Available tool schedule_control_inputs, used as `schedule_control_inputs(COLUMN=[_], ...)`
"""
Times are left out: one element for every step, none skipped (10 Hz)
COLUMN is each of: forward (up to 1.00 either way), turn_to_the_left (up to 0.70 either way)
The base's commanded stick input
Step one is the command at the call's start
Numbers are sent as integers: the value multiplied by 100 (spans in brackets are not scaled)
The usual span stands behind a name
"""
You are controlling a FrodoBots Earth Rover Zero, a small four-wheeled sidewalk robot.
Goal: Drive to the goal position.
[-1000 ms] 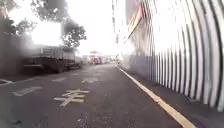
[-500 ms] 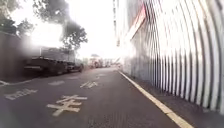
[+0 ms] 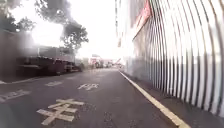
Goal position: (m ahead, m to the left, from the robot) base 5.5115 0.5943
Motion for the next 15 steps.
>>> schedule_control_inputs(forward=[45, 45, 45, 45, 45, 45, 45, 45, 45, 45, 45, 45, 45, 45, 45], turn_to_the_left=[0, 0, 0, 0, 0, 0, 0, 0, 0, 0, 0, 0, 0, 0, 0])
